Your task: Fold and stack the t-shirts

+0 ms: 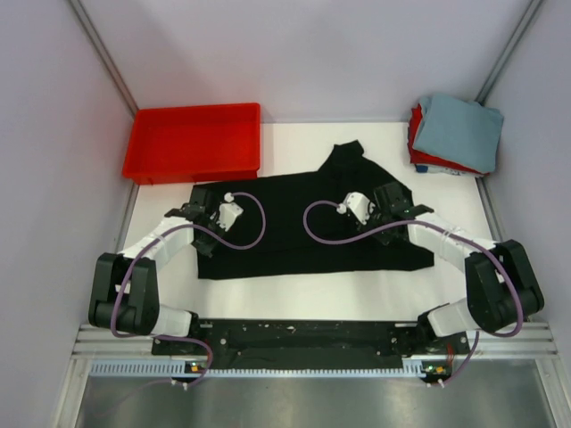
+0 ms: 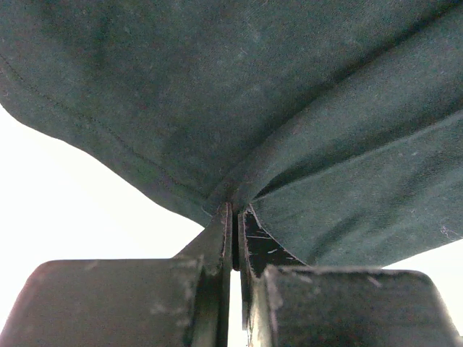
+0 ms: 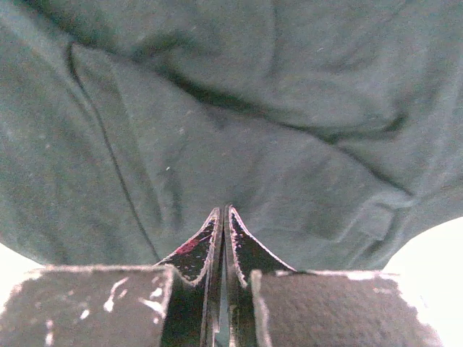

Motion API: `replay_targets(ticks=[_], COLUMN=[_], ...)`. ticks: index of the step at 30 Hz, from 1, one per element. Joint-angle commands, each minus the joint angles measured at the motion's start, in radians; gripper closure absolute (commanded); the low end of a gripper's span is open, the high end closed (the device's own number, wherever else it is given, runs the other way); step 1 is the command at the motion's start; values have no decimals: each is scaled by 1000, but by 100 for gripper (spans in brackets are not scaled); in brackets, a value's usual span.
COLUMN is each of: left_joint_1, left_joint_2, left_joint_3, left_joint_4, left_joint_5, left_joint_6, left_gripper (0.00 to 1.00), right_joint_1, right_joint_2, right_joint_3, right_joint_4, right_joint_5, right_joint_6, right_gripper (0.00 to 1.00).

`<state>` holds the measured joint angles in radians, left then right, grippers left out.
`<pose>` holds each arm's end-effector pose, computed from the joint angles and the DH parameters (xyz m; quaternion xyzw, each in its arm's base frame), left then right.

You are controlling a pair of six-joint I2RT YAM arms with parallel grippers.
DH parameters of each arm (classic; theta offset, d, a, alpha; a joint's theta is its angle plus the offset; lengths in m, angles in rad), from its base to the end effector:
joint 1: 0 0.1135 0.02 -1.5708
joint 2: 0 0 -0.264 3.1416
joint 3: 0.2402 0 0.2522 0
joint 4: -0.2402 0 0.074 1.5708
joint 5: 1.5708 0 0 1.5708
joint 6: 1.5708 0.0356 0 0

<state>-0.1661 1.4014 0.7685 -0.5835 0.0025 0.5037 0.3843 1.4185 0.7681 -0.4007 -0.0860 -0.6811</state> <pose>0.2431 -0.0408 0.1744 0.3237 0.9296 0.0284 0.1740 0.2451 0.1024 0.1789 -0.4999 0.8261 0.0031 0.2600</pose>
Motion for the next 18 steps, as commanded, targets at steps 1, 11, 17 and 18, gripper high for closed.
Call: replay_targets(ticks=[1, 11, 17, 18], left_joint_1=[5, 23, 23, 23], left_joint_2=[-15, -5, -16, -16], left_joint_3=[23, 28, 23, 25], left_joint_4=[-15, -32, -24, -21], left_joint_5=[7, -30, -33, -32], left_joint_6=[-7, -31, -28, -28], left_gripper=[100, 100, 100, 100], right_joint_1=[8, 36, 36, 36], right_joint_2=[-10, 85, 8, 13], right_joint_3=[100, 241, 111, 108], right_joint_4=[69, -49, -67, -67], right_joint_5=[22, -29, -112, -135], right_joint_6=[-24, -86, -78, -61], right_gripper=[100, 88, 54, 53])
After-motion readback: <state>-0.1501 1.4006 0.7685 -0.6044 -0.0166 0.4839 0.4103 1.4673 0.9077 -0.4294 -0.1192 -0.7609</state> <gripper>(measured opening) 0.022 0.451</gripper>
